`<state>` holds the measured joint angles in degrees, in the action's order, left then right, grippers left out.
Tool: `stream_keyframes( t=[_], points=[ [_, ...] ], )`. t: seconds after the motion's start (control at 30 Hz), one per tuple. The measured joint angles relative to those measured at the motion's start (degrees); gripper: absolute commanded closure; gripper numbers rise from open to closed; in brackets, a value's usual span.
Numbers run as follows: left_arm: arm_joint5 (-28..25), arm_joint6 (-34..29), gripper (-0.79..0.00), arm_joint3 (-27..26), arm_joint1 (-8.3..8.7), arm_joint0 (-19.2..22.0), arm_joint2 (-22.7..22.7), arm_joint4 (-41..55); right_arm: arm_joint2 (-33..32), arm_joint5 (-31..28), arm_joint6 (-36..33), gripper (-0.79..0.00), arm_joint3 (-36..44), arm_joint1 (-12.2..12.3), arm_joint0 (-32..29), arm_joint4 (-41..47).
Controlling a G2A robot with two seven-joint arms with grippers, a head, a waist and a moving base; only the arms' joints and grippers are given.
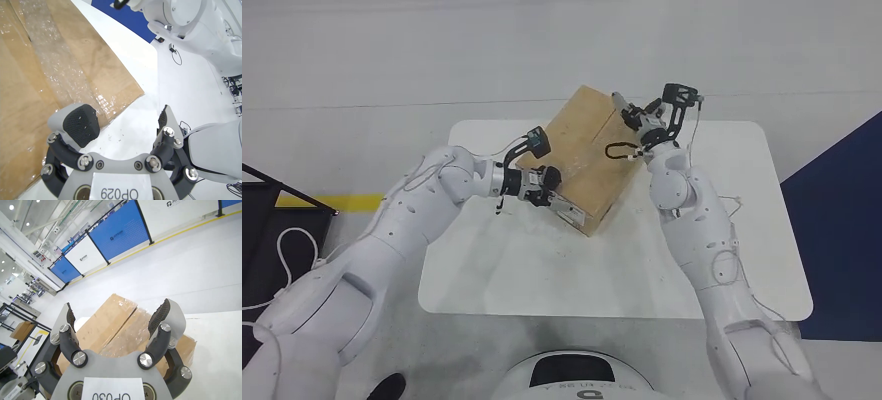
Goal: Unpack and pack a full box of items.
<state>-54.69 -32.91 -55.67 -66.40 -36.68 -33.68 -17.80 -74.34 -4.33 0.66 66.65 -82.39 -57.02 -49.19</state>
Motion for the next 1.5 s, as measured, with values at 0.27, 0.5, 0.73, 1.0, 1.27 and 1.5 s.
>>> stream_keyframes(
  t=[0.27, 0.5, 0.73, 1.0, 1.27, 1.5],
  points=[
    [0.9, -0.4, -0.785, -1.6, 0.68, -1.0, -1.4, -0.1, 3.5, 7.8, 2.5, -0.785, -11.2, -1.8, 6.9, 1.1],
    [0.9, -0.4, -0.785, -1.6, 0.66, -1.0, -1.4, -0.1, 6.9, 8.4, 3.0, -0.785, -20.0, -3.9, 12.2, 5.0],
    [0.9, -0.4, -0.785, -1.6, 0.66, -1.0, -1.4, -0.1, 9.2, 6.0, 4.2, -0.785, -22.8, -5.4, 14.6, 6.9],
    [0.9, -0.4, -0.785, -1.6, 0.66, -1.0, -1.4, -0.1, 10.4, 4.2, 6.2, -0.785, -25.9, -6.6, 16.5, 8.5],
    [0.9, -0.4, -0.785, -1.6, 0.66, -1.0, -1.4, -0.1, 8.7, 4.5, 16.7, -0.785, -26.0, -6.7, 15.8, 8.4],
    [2.9, 0.4, -0.785, -2.6, 0.75, -2.2, -1.9, 0.2, 2.5, -2.8, 22.5, -0.785, -16.7, -4.4, 8.4, 8.3]
  ],
)
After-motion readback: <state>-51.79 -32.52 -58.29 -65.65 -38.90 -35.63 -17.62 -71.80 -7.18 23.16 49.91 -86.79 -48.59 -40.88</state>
